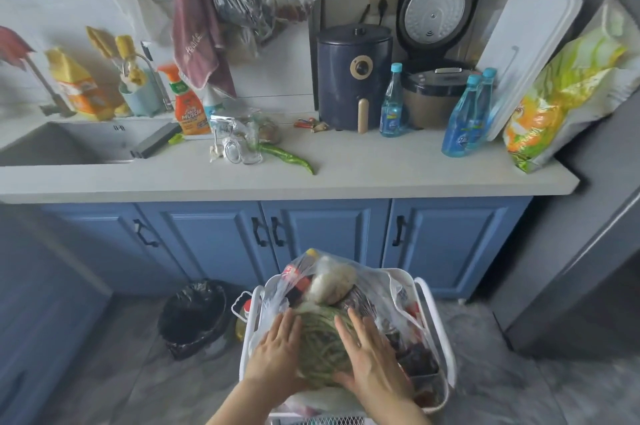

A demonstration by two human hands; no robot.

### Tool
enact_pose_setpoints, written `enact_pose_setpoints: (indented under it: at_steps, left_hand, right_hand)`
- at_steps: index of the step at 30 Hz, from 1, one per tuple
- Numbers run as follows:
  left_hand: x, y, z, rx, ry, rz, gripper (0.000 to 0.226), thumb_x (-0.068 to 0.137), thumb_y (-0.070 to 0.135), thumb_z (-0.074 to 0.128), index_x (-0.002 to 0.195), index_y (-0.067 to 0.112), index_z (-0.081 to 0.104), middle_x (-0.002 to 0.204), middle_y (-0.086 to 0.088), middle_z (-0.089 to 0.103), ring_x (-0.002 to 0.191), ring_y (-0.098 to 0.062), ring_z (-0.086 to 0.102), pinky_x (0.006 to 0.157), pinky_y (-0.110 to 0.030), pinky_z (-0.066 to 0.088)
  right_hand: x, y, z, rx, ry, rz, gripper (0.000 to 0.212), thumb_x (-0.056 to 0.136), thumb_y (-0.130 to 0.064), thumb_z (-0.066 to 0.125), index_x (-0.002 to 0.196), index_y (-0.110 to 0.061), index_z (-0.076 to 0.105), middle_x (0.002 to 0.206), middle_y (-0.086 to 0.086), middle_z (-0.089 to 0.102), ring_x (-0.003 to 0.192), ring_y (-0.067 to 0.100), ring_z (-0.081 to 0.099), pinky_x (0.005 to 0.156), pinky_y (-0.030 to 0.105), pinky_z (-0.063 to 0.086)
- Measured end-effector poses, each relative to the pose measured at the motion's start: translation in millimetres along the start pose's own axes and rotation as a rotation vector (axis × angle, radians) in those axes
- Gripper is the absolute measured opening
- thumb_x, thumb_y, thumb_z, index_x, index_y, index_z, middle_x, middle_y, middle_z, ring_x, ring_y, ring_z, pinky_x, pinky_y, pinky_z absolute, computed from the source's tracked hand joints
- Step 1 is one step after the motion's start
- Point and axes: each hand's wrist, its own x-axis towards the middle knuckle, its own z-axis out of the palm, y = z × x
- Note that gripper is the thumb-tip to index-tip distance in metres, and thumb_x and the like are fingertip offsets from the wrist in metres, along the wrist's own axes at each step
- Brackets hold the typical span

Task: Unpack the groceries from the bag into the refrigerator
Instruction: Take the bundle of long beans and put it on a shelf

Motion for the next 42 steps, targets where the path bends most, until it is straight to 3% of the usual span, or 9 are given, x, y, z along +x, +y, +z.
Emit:
enact_pose_setpoints:
  at_steps: [4, 10, 19, 21, 25, 30, 33, 38, 42]
  left_hand:
    - [5.8, -1.5, 1.0, 0.049, -0.027, -0.009, 0.119, 0.075, 0.058, 0.068, 0.15, 0.012, -0.013, 0.159, -0.004, -0.016, 0.146, -0.02, -0.011, 0.119, -0.035, 0.005]
    - [5.1, 3.7, -1.8, 0.058, -0.035, -0.042, 0.124, 0.071, 0.06, 0.071, 0.15, 0.011, -0.01, 0.16, -0.005, -0.01, 0.147, -0.022, -0.004, 0.118, -0.039, 0.013]
    - [10.8, 11.3, -10.3, 0.202, -0.106, -0.063, 0.119, 0.074, 0.051, 0.074, 0.151, 0.016, -0.01, 0.16, -0.003, -0.01, 0.147, -0.026, -0.002, 0.107, -0.047, 0.034]
    - [17.6, 12.5, -13.8, 0.26, -0.134, -0.05, 0.125, 0.069, 0.055, 0.075, 0.15, 0.018, -0.012, 0.16, -0.006, -0.01, 0.147, -0.028, 0.001, 0.109, -0.05, 0.029]
    - [33.9, 13.4, -17.1, 0.333, -0.195, -0.024, 0.136, 0.06, 0.064, 0.077, 0.15, 0.02, -0.015, 0.159, -0.014, -0.008, 0.146, -0.031, -0.004, 0.115, -0.055, 0.003]
    - [38.5, 10.0, -17.8, 0.33, -0.189, 0.023, 0.137, 0.058, 0.065, 0.077, 0.149, 0.022, -0.016, 0.158, -0.018, 0.006, 0.145, -0.036, -0.008, 0.115, -0.056, -0.008]
    - [31.5, 11.9, -17.9, 0.359, -0.161, 0.062, 0.136, 0.061, 0.065, 0.074, 0.149, 0.018, -0.018, 0.154, -0.018, 0.015, 0.145, -0.038, 0.0, 0.116, -0.051, -0.008]
    - [17.4, 11.2, -15.2, 0.34, -0.035, 0.12, 0.133, 0.066, 0.059, 0.074, 0.148, 0.017, -0.021, 0.139, -0.011, 0.031, 0.133, -0.033, 0.031, 0.117, -0.05, -0.002]
    - [9.5, 10.4, -19.1, 0.302, 0.001, 0.121, 0.132, 0.066, 0.063, 0.072, 0.147, 0.017, -0.021, 0.144, -0.011, 0.024, 0.133, -0.03, 0.029, 0.117, -0.047, 0.006]
  right_hand:
    - [0.1, 0.9, 5.0, 0.051, -0.021, 0.013, 0.097, 0.088, -0.05, 0.059, 0.149, -0.036, -0.014, 0.158, -0.008, -0.022, 0.148, 0.026, -0.003, 0.12, 0.041, 0.009]
    - [-4.3, 1.1, 1.7, 0.1, -0.052, 0.087, 0.1, 0.084, -0.052, 0.062, 0.15, -0.036, -0.011, 0.159, -0.001, -0.018, 0.147, 0.027, 0.004, 0.112, 0.044, 0.029]
    - [4.1, 7.9, 3.0, 0.118, -0.123, 0.093, 0.11, 0.077, -0.056, 0.068, 0.15, -0.035, -0.011, 0.16, 0.007, -0.01, 0.147, 0.034, 0.002, 0.114, 0.052, 0.024]
    - [8.6, 12.2, 2.1, 0.143, -0.147, 0.101, 0.117, 0.073, -0.058, 0.072, 0.15, -0.033, -0.012, 0.16, 0.01, -0.01, 0.147, 0.033, 0.0, 0.115, 0.052, 0.021]
    - [21.2, 18.5, 1.1, 0.127, -0.215, 0.16, 0.129, 0.064, -0.066, 0.074, 0.15, -0.031, -0.016, 0.159, 0.018, -0.004, 0.147, 0.035, 0.002, 0.116, 0.051, 0.02]
    - [28.4, 16.6, 4.5, 0.064, -0.191, 0.146, 0.129, 0.058, -0.072, 0.073, 0.151, -0.029, -0.007, 0.155, 0.015, 0.02, 0.142, 0.035, 0.018, 0.112, 0.052, 0.029]
    - [21.8, 12.9, 4.9, 0.102, -0.165, 0.184, 0.13, 0.059, -0.068, 0.075, 0.151, -0.028, -0.007, 0.155, 0.01, 0.02, 0.143, 0.03, 0.018, 0.112, 0.05, 0.03]
    - [6.8, 2.1, 1.9, 0.196, -0.077, 0.238, 0.128, 0.064, -0.055, 0.08, 0.151, -0.026, -0.009, 0.159, 0.006, 0.01, 0.145, 0.025, 0.013, 0.115, 0.043, 0.027]
    - [-3.3, -7.2, -2.2, 0.169, -0.002, 0.31, 0.13, 0.064, -0.052, 0.082, 0.151, -0.027, -0.011, 0.159, 0.01, 0.005, 0.143, 0.03, 0.016, 0.109, 0.043, 0.032]
